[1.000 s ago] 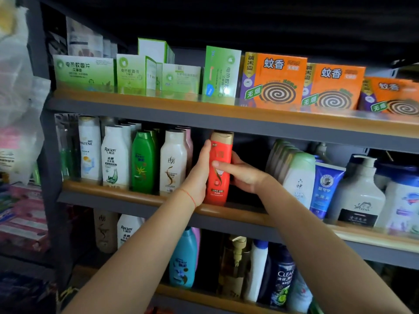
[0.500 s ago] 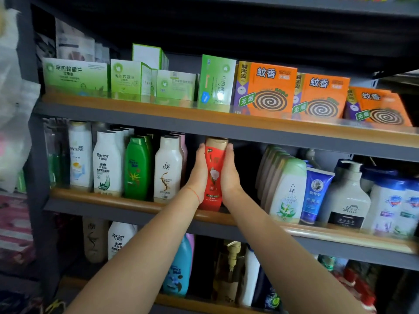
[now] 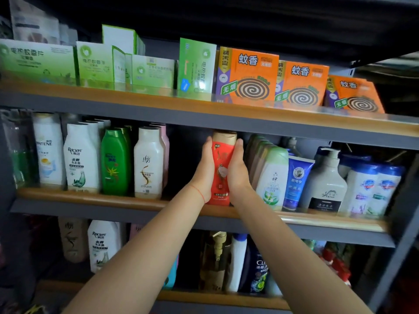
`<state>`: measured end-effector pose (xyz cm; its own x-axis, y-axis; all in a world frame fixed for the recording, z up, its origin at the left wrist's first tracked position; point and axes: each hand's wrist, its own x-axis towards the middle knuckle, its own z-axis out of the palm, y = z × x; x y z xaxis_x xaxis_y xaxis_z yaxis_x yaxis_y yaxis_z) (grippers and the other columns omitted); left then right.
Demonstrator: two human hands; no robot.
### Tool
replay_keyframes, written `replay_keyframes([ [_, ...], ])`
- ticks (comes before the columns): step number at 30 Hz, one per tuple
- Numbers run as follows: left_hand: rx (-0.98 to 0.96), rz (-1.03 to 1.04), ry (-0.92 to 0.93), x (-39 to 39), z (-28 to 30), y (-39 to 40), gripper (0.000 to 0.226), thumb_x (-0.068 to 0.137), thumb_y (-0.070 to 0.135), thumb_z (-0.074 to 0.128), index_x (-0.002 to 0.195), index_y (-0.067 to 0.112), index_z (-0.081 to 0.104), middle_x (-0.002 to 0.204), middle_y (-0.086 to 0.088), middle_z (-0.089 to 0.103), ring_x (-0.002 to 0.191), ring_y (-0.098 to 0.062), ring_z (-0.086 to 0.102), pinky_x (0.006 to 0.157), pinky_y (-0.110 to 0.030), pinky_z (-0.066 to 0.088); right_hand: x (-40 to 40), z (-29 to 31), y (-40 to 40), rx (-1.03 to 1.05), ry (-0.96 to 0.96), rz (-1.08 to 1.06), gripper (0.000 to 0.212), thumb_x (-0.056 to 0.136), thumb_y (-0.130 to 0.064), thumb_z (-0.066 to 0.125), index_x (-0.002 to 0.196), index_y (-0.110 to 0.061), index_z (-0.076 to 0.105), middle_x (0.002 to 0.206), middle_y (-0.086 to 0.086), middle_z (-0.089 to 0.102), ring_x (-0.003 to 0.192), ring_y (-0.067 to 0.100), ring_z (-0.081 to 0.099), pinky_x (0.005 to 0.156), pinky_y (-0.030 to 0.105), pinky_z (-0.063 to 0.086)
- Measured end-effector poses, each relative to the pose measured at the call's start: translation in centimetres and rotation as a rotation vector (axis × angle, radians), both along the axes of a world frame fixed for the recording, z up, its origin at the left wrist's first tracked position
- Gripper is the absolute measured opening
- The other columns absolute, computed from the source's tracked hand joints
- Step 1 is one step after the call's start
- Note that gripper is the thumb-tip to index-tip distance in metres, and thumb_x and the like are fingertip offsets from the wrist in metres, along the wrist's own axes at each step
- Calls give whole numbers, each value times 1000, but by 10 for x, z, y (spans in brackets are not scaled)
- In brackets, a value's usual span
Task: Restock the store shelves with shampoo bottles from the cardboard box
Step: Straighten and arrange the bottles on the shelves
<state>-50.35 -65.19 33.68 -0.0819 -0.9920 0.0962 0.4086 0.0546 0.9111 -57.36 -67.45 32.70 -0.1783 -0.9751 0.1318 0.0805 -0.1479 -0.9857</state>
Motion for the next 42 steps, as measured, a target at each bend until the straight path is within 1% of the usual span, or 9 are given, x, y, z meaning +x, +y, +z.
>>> replay_keyframes([
  [9,-30,-104,42,-19,-4,-6,65,98,67,26,90,24,75,83,-2,76,78,-17,71,71,-29,53,-18,5,12,0,5,-89,89,68,-89,24,116,-29,68,98,2,74,91,21,69,99,41,50],
  [16,-18,-111,20,-20,-13,-15,66,99,65,24,90,23,74,85,-2,75,79,-17,71,76,-29,54,-22,-4,34,-181,161,-128,62,99,-62,21,138,-23,51,122,6,64,100,17,63,104,40,45],
  [18,-28,-107,15,-21,-13,-17,63,99,63,25,88,22,72,82,0,75,74,-13,71,73,-26,54,-21,-13,46,-283,252,-130,48,103,-50,29,139,-23,47,130,0,59,115,14,56,105,33,41],
  [20,-16,-102,7,-22,-11,-20,65,99,64,25,81,21,71,74,0,73,67,-12,69,71,-26,53,-21,-22,61,-356,290,-113,23,101,-30,43,124,-30,50,117,-7,61,106,8,57,93,21,43],
  [25,37,-65,0,-26,-10,-25,68,98,66,26,68,21,69,60,-2,67,52,-13,65,57,-26,50,-30,-37,81,-375,328,-70,41,93,-9,52,110,-45,44,108,-27,51,97,-18,49,81,-2,34],
  [28,55,-81,1,-32,-12,-27,78,96,69,27,52,21,69,57,-2,65,48,-14,62,54,-25,49,-33,-46,86,-388,396,-146,55,94,-12,53,146,-23,36,130,-13,45,111,-8,43,91,0,29],
  [30,64,-85,1,-35,-12,-26,78,96,69,27,51,21,68,55,-1,63,47,-14,61,53,-24,48,-34,-51,87,-421,397,-206,56,94,-11,52,148,-16,37,132,-6,43,107,-6,44,91,-2,30],
  [34,59,-89,-14,-41,-10,-23,67,96,69,28,77,18,67,67,-6,66,59,-16,64,63,-26,53,-36,-54,90,-442,310,-236,51,90,-16,48,140,-19,47,123,-8,42,113,11,54,101,30,46],
  [42,61,-97,-37,-49,-8,-18,67,99,64,25,74,17,65,61,-6,69,52,-16,67,51,-22,53,-40,-50,89,-431,292,-265,49,91,-4,50,139,-15,50,113,-11,41,106,9,51,94,15,39],
])
